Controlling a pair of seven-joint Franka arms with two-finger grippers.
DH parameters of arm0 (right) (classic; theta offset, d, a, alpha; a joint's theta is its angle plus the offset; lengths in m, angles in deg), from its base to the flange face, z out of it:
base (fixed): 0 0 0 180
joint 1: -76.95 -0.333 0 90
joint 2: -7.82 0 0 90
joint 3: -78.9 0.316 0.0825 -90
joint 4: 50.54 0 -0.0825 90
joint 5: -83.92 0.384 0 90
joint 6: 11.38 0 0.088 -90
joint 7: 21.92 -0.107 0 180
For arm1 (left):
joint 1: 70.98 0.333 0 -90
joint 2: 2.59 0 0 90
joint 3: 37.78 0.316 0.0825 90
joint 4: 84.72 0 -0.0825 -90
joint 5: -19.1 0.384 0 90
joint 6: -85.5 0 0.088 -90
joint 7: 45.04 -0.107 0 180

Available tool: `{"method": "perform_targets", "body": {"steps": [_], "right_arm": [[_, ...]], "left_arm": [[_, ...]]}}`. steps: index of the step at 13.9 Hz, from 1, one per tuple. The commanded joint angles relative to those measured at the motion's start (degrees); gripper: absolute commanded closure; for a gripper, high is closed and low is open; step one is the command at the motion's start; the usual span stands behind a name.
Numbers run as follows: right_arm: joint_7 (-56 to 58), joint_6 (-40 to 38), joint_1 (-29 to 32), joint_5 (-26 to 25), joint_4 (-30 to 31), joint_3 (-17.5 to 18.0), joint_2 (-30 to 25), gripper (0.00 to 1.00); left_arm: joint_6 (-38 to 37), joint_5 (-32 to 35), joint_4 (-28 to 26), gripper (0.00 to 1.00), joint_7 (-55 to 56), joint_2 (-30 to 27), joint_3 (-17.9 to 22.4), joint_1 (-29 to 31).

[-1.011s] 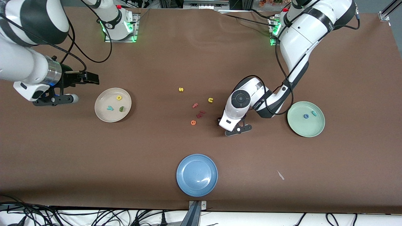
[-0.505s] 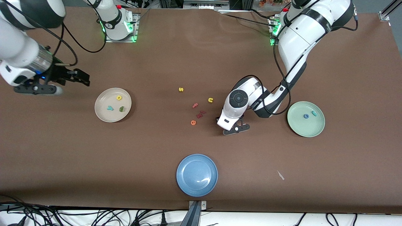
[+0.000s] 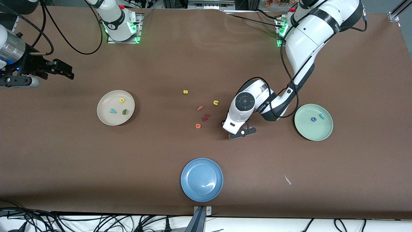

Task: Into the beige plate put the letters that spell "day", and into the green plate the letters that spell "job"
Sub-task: 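Grasp the pink letter with the left gripper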

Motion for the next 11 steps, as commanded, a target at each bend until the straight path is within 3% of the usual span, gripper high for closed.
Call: {"method": "perform_targets", "body": {"steps": [1,3,5,11], "right_arm": [[0.0,5.1,1.3,0.8,0.7,1.2,0.4,0.0],[0.0,7.2,1.3,0.7,1.0,1.2,0.5,0.0],[0.0,6.8,1.2,0.8,1.0,1.2,0.5,0.0],[0.6,6.8,0.7,0.1,0.5,1.2,0.5,0.0]], "left_arm": [[-0.8,-3.3,1.0,0.83,-0.5,-0.4,-0.1,1.7],[-3.8,-7.3,1.2,0.84,-0.9,-2.8,-1.8,4.7],[-10.7,-7.3,1.2,0.84,-2.0,-6.7,-2.4,8.3],[-31.9,-7.4,0.3,0.82,-21.3,-13.0,-2.5,26.2]]}}
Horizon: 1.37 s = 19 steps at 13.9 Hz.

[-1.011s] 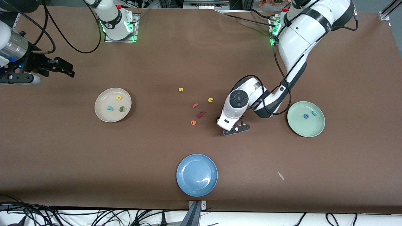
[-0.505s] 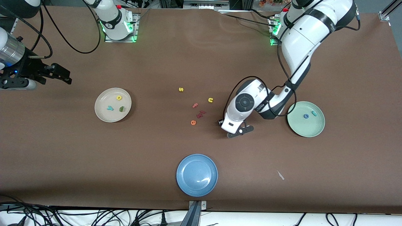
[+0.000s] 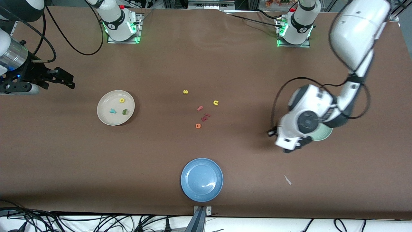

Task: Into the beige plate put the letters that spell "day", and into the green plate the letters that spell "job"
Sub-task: 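Grasp the pink letter with the left gripper, then carry the pink letter to the green plate and open the left gripper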

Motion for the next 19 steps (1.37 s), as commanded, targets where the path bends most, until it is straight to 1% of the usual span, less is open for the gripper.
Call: {"method": "perform_targets", "body": {"steps": [1,3,5,7,10,11,12,13,14,15,19], "right_arm": [[0.7,0.3,0.7,0.1,0.0,0.6,-0.6,0.0],[0.8,0.3,0.7,0.2,-0.1,0.6,-0.6,0.0],[0.8,0.3,0.7,0.2,0.0,0.6,-0.5,0.0],[1.0,0.3,0.7,0.2,0.0,0.5,-0.6,0.0],[0.7,0.3,0.7,0.2,-0.1,0.6,-0.5,0.0],[0.6,0.3,0.6,0.1,-0.1,0.7,-0.5,0.0],[0.6,0.3,0.3,0.1,-0.1,0.7,-0.6,0.0],[0.7,0.3,0.3,0.1,-0.1,0.6,-0.5,0.0],[0.9,0.3,0.3,0.1,-0.1,0.6,-0.5,0.0],[0.9,0.3,0.3,0.0,-0.2,0.6,-0.5,0.0],[0.8,0.3,0.2,0.0,-0.2,0.6,-0.6,0.0]], "left_arm": [[-5.6,-1.7,-2.7,0.82,-10.6,-2.6,-0.5,7.5],[-4.5,-1.3,-4.8,0.82,-12.9,-1.8,-0.4,12.2],[-0.1,-1.3,-6.9,0.82,-12.4,-0.4,0.0,13.9],[2.7,-1.4,-9.5,0.82,-10.3,-0.2,0.2,14.7],[4.9,-1.5,-10.8,0.82,-4.4,1.1,0.2,14.5],[5.9,-1.5,-11.9,0.78,-3.7,1.3,0.2,14.6],[7.1,-1.5,-12.8,0.68,-3.6,1.3,0.2,14.6],[7.2,-1.4,-12.8,0.15,-3.6,1.2,0.2,14.8],[7.0,-1.4,-12.4,0.0,-3.6,0.7,0.2,14.8],[6.4,-1.4,-11.7,0.0,-4.0,-0.4,0.0,14.9],[4.6,-1.5,-8.1,0.0,-5.0,-8.4,-0.5,14.5]]}}
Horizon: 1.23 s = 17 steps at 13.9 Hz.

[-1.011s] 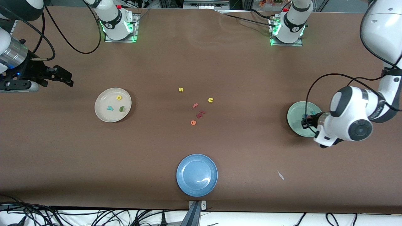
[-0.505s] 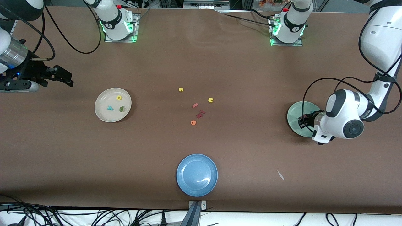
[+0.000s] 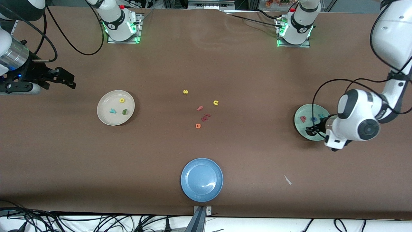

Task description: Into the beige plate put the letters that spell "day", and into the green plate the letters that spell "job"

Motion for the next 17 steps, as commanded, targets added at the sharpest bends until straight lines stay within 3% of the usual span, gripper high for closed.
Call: {"method": "perform_targets", "body": {"steps": [1,7,12,17], "right_arm": [[0.7,0.2,0.4,0.0,-0.1,0.4,-0.5,0.0],[0.8,0.2,0.4,-0.1,-0.1,0.4,-0.5,0.0],[0.8,0.2,0.4,-0.1,-0.1,0.4,-0.5,0.0],[0.8,0.2,0.3,-0.1,-0.1,0.4,-0.5,0.0]], "left_arm": [[-3.9,-1.4,2.0,0.0,-3.1,-7.5,-0.7,-0.4],[-19.1,-1.4,17.2,0.01,-19.1,-9.0,-5.4,-0.5],[-19.9,-2.1,18.1,0.0,-20.5,-11.9,-8.5,-0.5],[-19.9,-2.0,18.1,0.0,-20.5,-12.2,-8.5,-0.5]]}}
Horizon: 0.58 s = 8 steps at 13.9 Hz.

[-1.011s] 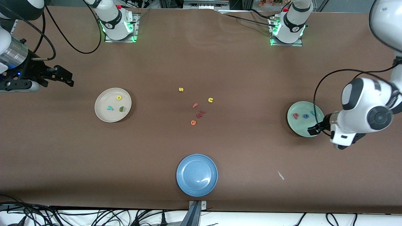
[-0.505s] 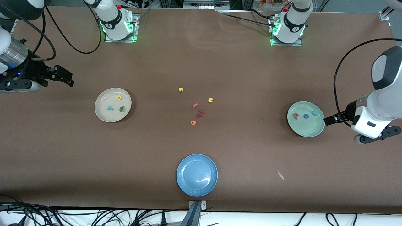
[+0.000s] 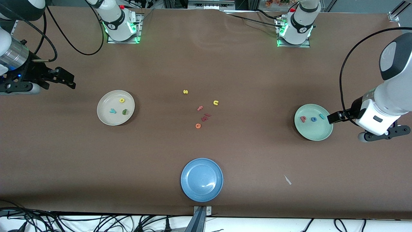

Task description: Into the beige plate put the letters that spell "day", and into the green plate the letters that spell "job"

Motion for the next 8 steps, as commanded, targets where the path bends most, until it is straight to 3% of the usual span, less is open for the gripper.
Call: {"method": "perform_targets", "body": {"steps": [1,4,5,8], "right_arm": [[0.8,0.2,0.3,-0.1,-0.1,0.4,-0.5,0.0],[0.8,0.2,0.4,-0.1,-0.1,0.4,-0.5,0.0],[0.8,0.2,0.4,-0.1,-0.1,0.4,-0.5,0.0],[0.8,0.2,0.4,-0.1,-0.1,0.3,-0.5,0.0]], "left_arm": [[-1.0,-1.5,0.1,0.0,-1.7,-1.0,0.4,0.2],[-1.0,-2.7,0.1,0.0,-2.3,-1.0,1.3,-1.4],[-1.1,-3.4,0.2,0.0,-2.2,-1.1,4.7,-5.5],[-1.7,-12.0,0.7,0.0,-3.2,-5.2,25.3,-19.9]]}}
